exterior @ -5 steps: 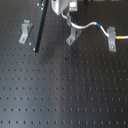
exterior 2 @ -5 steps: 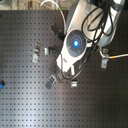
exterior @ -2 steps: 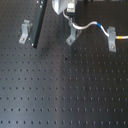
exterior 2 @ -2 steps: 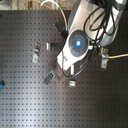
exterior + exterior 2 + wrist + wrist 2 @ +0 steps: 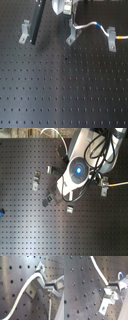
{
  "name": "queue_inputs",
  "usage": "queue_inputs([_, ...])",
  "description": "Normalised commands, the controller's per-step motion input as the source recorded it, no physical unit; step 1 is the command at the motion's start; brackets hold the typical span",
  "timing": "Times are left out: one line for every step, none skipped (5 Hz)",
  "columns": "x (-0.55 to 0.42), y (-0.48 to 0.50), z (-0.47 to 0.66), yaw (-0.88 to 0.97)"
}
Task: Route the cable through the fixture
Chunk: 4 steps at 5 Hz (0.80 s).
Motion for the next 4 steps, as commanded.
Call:
queue_inputs([0.243, 0.149, -0.01, 0.33])
queue_inputs([0.240, 0.095, 0.00, 0.34])
queue_inputs([-0.331, -0.225, 0.00, 0.05])
queue_inputs([-0.453, -0.226, 0.06, -0.09])
